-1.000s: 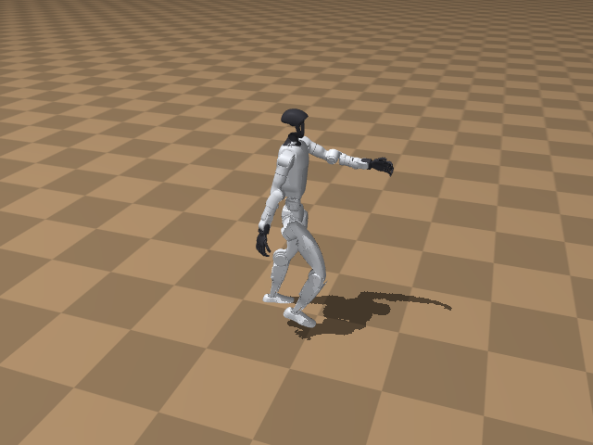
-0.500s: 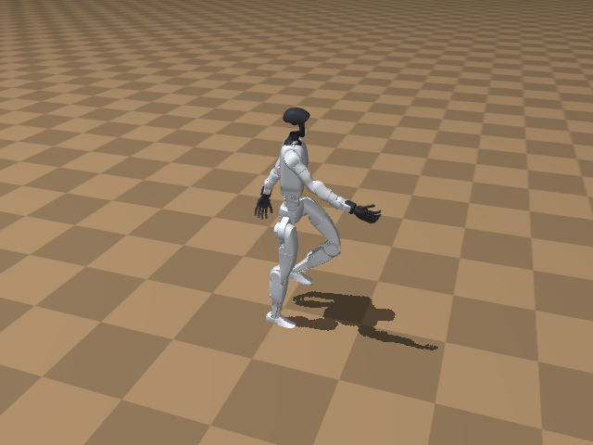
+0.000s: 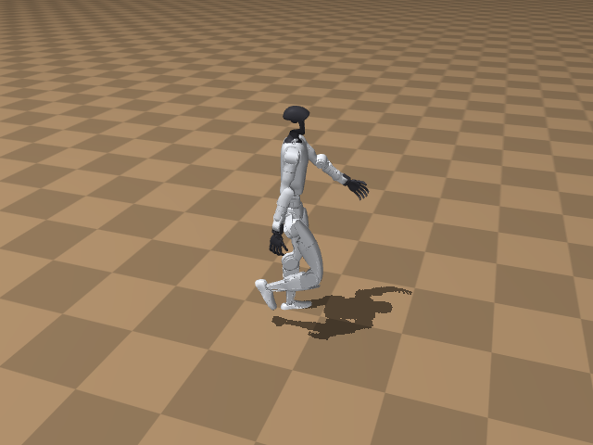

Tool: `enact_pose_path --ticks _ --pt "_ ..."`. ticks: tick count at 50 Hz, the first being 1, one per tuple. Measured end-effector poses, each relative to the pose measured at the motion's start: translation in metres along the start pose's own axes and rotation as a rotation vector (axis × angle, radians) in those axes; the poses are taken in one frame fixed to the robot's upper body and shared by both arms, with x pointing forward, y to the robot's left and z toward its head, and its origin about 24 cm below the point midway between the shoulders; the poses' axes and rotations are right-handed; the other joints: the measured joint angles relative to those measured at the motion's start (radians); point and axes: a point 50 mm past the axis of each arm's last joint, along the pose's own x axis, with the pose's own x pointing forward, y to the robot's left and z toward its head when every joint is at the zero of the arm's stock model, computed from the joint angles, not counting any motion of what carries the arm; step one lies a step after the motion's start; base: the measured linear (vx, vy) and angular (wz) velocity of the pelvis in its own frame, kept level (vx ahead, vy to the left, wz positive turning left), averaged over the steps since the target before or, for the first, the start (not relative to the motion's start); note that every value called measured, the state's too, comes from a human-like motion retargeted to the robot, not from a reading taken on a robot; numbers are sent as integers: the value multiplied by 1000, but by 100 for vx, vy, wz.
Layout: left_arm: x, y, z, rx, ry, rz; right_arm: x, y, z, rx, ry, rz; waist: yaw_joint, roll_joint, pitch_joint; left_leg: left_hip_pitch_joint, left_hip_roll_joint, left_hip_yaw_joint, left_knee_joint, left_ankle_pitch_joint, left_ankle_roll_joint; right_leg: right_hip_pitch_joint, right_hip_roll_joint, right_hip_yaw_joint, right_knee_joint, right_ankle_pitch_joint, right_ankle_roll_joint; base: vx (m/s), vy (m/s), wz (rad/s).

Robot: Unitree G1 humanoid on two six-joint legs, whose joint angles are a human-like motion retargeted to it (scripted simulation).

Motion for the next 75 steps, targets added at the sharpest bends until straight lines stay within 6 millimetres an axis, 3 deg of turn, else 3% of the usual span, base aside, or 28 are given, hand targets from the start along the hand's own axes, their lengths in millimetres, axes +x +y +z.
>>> enact_pose_path --ticks 3,6,8,10,13,15,18,20,23,25,28,31,34,37,40,43,45,48,50,51,54,57,60,63,66,70,73,75 --pt "5 11 95 80 -217 43 -8 -15 -54 -37 152 8 -52 4 4 24 -3 -86 0 -12 29 -164 31 46 160 -31 4 39 1 138" --pt "-5 18 161 122 -386 76 -15 -19 -85 -30 209 24 -92 11 -2 53 1 -153 0 -28 62 -263 60 77 159 -55 -1 41 -3 116" --pt "-12 18 188 140 -462 77 -18 -18 -98 -45 230 48 -108 15 -13 69 6 -191 0 -40 71 -296 67 90 84 -79 -12 41 -6 99" --pt "-16 16 202 151 -507 65 -19 -14 -103 -83 247 78 -116 15 -26 83 8 -228 0 -50 70 -299 64 99 -49 -102 -23 41 -8 97" --pt "-14 4 198 131 -525 25 -16 -2 -97 -159 244 111 -120 8 -37 113 7 -294 0 -62 66 -210 66 123 -387 -70 -1 43 -10 117" --pt "-8 -8 181 90 -518 -13 -12 8 -84 -210 209 118 -120 -1 -35 143 1 -348 2 -70 69 -86 76 164 -700 -22 37 46 -12 146" --pt "2 -31 133 -2 -461 -70 -3 25 -48 -297 109 104 -104 -35 1 214 -35 -441 21 -93 87 208 55 271 -1260 60 102 50 -15 154" --pt "6 -44 87 -22 -357 -101 1 36 -15 -379 43 89 -62 -67 24 253 -70 -491 35 -107 110 362 14 310 -1508 136 141 47 -19 107" --pt "-1 -59 -14 68 -84 -145 1 51 48 -457 -114 54 36 -82 32 244 -94 -527 103 -94 143 460 -23 262 -1615 191 155 38 -21 64" --pt "-26 -61 -95 189 162 -187 -6 62 95 -469 -254 38 92 -106 37 195 -125 -513 224 -85 158 502 -56 230 -1633 200 170 31 -25 74" --pt "-98 -53 -209 295 615 -360 -26 76 168 -515 -415 46 120 -162 -31 -160 -130 -343 747 -215 124 447 -108 156 -1618 190 179 20 -25 145" --pt "-173 -37 -272 209 882 -453 -64 86 243 -499 -620 39 151 -200 -87 -470 -45 -164 1181 -351 162 388 -131 71 -1598 156 176 18 -17 159" --pt "-238 -16 -306 149 1028 -483 -114 91 309 -393 -851 53 211 -235 -88 -631 -9 -80 1406 -437 210 398 -148 10 -1601 125 172 25 -13 105" --pt "-292 8 -323 115 1141 -466 -170 90 359 -244 -1063 78 275 -254 -75 -724 11 -40 1488 -474 223 428 -146 -45 -1618 111 172 26 -12 86" --pt "-335 28 -330 42 1251 -398 -220 86 392 -103 -1224 124 321 -270 -67 -754 51 30 1439 -489 246 440 -140 -97 -1616 96 176 25 -9 81" --pt "-362 34 -333 -65 1328 -303 -256 89 410 21 -1315 198 348 -289 -59 -687 69 137 1225 -470 240 450 -141 -134 -1605 80 188 28 -6 65" --pt "-369 32 -334 -113 1348 -254 -272 95 416 105 -1347 271 365 -301 -43 -578 55 238 978 -433 205 468 -143 -149 -1600 70 205 33 -1 32" --pt "-352 17 -337 -144 1263 -149 -280 107 416 263 -1382 367 392 -282 6 -306 -29 429 446 -283 202 541 -129 -162 -1587 56 241 39 7 6" --pt "-328 3 -336 -166 1176 -90 -270 113 411 345 -1369 386 385 -230 18 -167 -59 515 171 -142 194 593 -81 -182 -1572 41 243 39 13 42" --pt "-311 -5 -333 -225 1137 -48 -254 114 404 311 -1316 350 372 -201 21 -124 -59 519 93 -75 154 617 -55 -198 -1561 34 230 37 14 85" --pt "-249 -24 -315 -260 1009 -33 -194 117 372 195 -1155 257 308 -125 30 -41 -39 446 0 21 38 677 -4 -271 -1496 46 166 35 16 154" --pt "-165 -40 -269 -178 775 -84 -123 106 315 9 -979 174 210 -37 55 30 1 287 0 19 -16 668 1 -344 -1229 84 58 32 19 253" --pt "-77 -53 -184 -54 451 -161 -62 84 241 -216 -737 104 146 -14 14 -12 5 143 0 7 -15 351 -76 -235 -638 82 1 22 9 252" --pt "-16 -61 -73 37 131 -166 -20 60 158 -302 -445 66 85 -19 22 -13 -16 -7 0 -6 -14 148 -115 -133 -281 50 -8 27 1 263" --pt "8 -70 30 118 -131 -164 -1 47 79 -314 -211 91 31 -8 39 16 -19 -140 0 -7 5 36 -99 -48 -102 -12 -43 28 -3 235" --pt "5 -72 137 149 -405 -97 3 45 0 -287 -16 138 -15 10 35 45 5 -273 0 -16 34 -67 -29 37 -55 -101 -69 29 -11 172" --pt "-8 -73 188 132 -563 -38 0 49 -35 -260 59 140 -22 7 15 53 14 -348 0 -26 55 -115 2 84 -153 -119 -60 29 -16 127" --pt "-17 -76 209 120 -659 -22 -2 53 -49 -241 77 136 -15 1 -3 54 15 -391 0 -32 60 -124 22 119 -283 -121 -36 30 -17 110"
